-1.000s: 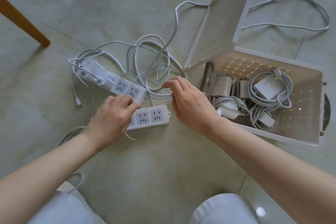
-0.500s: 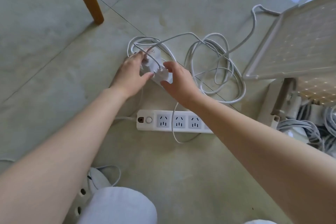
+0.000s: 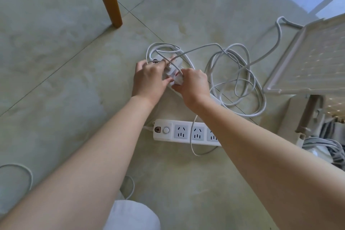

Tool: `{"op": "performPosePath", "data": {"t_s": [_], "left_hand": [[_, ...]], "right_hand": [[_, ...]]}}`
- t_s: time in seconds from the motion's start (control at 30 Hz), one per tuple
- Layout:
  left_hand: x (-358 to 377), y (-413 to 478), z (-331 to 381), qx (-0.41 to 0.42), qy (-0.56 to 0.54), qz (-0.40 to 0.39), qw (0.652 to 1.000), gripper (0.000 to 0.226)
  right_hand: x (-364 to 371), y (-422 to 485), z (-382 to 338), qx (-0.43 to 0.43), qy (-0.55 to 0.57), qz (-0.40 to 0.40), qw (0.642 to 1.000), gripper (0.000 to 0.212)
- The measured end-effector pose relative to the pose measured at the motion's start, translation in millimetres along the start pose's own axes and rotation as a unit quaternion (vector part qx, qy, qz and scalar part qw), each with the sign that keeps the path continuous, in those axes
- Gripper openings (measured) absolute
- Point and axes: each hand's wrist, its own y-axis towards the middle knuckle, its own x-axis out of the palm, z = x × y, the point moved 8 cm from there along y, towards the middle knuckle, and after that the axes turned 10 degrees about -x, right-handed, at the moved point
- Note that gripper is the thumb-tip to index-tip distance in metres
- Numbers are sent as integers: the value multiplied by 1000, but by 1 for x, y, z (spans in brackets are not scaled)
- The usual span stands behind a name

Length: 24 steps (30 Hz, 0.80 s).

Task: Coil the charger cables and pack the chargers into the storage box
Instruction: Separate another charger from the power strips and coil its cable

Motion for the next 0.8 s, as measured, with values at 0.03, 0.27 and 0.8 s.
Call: {"op": "performPosePath", "data": {"t_s": [0.03, 0.27, 0.8], "left_hand": [[1, 0, 0, 3, 14, 4, 1000, 56], [6, -4, 8, 15, 57, -3, 998, 49], [-9, -22, 22, -137, 90, -256, 953, 39]], "right_hand": [[0, 0, 1, 0, 1, -3, 1000, 19], [-16, -8, -5, -27, -19, 6, 999, 27], [-100, -46, -14, -19, 36, -42, 998, 33]]}}
